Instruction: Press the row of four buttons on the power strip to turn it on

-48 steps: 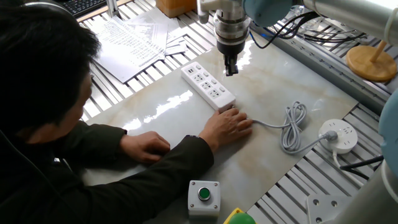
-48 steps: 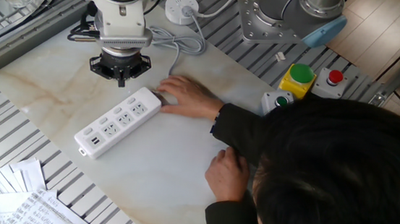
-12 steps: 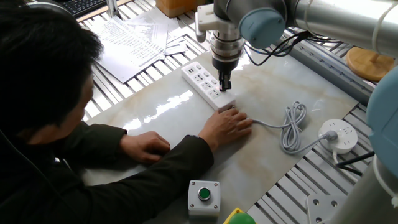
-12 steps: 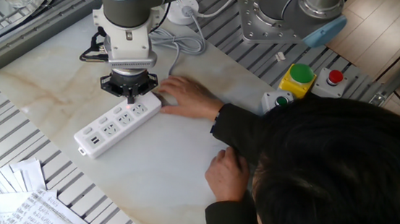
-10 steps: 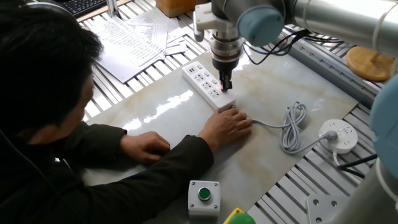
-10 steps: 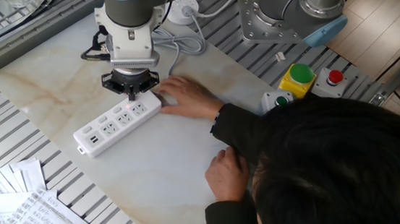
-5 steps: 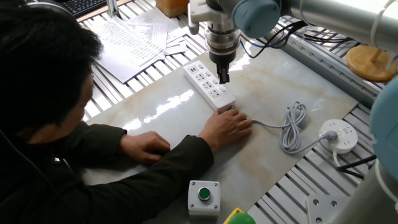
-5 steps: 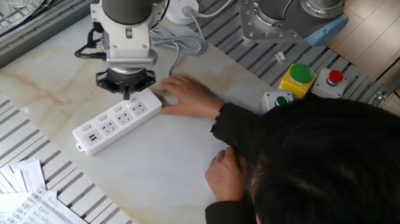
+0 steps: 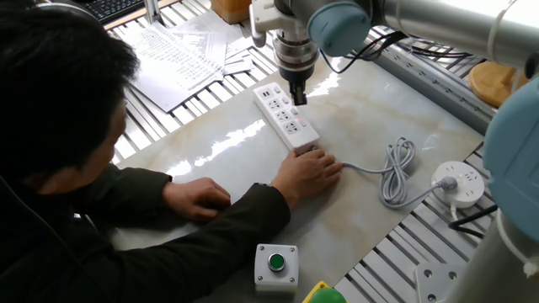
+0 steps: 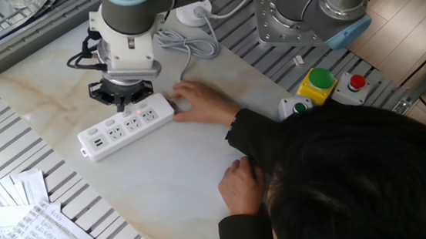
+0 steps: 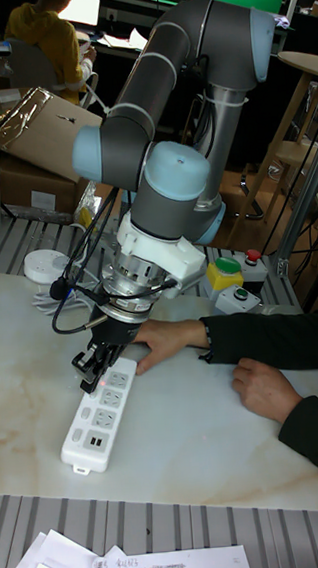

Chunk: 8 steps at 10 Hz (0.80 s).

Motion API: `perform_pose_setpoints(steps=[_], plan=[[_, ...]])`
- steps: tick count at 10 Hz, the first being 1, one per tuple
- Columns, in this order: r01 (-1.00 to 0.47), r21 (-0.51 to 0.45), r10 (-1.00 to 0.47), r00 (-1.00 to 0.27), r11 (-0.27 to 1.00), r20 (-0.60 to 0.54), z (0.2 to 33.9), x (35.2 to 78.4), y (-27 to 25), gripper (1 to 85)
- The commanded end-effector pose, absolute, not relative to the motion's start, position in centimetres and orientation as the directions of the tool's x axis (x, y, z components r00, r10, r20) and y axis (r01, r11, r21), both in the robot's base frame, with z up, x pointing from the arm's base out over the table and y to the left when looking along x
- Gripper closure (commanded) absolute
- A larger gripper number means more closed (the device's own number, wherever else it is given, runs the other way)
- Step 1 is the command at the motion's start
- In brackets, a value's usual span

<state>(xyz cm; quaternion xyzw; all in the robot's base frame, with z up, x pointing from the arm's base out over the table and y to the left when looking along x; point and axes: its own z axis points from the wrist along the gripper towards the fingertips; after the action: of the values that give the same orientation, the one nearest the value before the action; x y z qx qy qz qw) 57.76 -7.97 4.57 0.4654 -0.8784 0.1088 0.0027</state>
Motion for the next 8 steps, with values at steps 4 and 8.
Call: perform_pose_setpoints(steps=[4, 8], plan=[[-0.811, -0.176, -0.811, -0.577, 0.557, 0.094, 2.9, 57.2, -7.5, 84.7], [-0.812, -0.175, -0.813, -0.576, 0.557, 0.082, 1.8, 56.5, -7.2, 84.7]])
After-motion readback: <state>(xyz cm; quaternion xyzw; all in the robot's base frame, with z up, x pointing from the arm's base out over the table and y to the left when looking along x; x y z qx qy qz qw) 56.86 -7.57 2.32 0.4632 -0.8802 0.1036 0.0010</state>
